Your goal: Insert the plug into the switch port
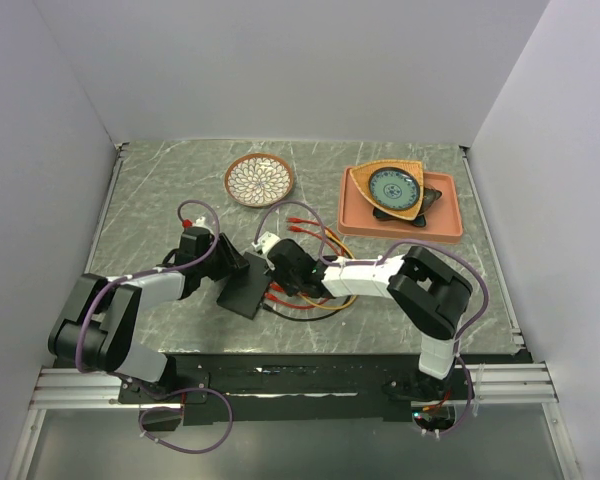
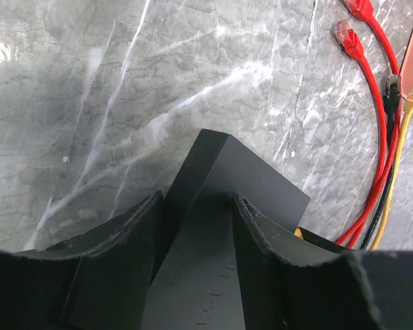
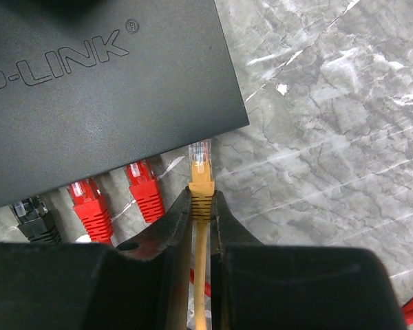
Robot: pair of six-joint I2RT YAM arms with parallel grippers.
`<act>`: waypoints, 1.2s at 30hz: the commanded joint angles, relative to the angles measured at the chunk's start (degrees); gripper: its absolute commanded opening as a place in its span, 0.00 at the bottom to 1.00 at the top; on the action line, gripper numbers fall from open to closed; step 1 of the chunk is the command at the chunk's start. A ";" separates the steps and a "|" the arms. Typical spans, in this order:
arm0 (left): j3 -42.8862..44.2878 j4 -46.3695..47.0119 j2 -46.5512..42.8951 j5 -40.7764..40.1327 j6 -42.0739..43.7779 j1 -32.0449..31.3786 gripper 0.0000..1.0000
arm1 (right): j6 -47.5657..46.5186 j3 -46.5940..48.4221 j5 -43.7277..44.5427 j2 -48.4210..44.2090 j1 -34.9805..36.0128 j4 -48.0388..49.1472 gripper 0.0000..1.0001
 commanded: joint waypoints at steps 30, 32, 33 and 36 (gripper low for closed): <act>-0.36 -1.24 3.68 1.14 2.48 -2.67 0.52 | -6.66 -3.96 -3.08 -2.46 3.56 13.86 0.00; -0.19 -1.50 3.51 1.06 2.83 -2.67 0.52 | -7.36 -4.49 -4.23 -3.69 3.56 14.04 0.00; -0.01 -1.59 3.42 0.79 3.01 -2.67 0.52 | -7.63 -4.66 -4.75 -3.96 3.64 14.21 0.00; 0.43 -1.76 3.59 0.79 3.45 -2.67 0.52 | -8.77 -4.49 -6.60 -4.84 3.56 13.69 0.00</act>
